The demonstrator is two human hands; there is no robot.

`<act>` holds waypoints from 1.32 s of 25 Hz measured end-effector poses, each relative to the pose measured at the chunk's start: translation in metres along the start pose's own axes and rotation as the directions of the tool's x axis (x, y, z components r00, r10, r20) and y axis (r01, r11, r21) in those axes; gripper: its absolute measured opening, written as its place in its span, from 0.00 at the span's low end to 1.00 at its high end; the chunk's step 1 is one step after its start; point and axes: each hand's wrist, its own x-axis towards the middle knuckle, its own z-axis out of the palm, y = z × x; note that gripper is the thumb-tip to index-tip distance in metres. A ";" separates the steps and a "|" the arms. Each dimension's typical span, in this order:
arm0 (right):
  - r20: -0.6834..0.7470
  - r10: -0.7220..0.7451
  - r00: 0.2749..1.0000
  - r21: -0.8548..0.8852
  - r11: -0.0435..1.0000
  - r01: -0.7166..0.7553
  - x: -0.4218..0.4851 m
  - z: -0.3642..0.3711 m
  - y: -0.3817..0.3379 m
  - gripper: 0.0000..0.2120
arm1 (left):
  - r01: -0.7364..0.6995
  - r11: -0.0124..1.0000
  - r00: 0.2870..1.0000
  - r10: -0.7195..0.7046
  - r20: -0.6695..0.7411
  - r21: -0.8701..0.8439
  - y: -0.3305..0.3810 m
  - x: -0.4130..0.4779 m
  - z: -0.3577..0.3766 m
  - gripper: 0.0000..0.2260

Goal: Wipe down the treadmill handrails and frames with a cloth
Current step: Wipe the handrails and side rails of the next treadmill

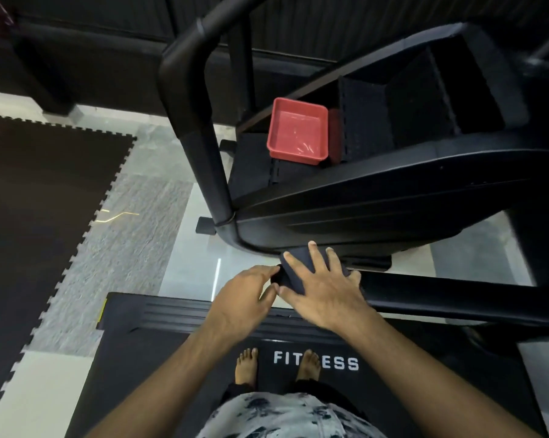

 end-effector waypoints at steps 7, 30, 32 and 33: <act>-0.174 -0.159 0.972 -0.205 0.971 0.122 -0.004 0.009 0.000 0.26 | -0.015 1.000 1.000 0.016 0.015 -0.009 -0.005 0.006 0.007 0.17; -0.169 0.130 0.977 -0.089 0.985 -0.146 0.013 0.008 0.022 0.25 | -0.117 0.955 0.980 0.066 0.187 0.272 0.026 0.034 0.008 0.20; -0.151 0.046 0.987 -0.065 0.996 -0.056 0.022 0.003 0.038 0.25 | -0.132 0.947 0.980 0.081 0.181 0.293 0.029 0.037 0.010 0.17; -0.076 0.171 0.982 0.023 0.985 -0.170 0.037 -0.012 0.053 0.25 | -0.131 0.945 0.980 0.078 0.184 0.300 0.030 0.038 0.011 0.17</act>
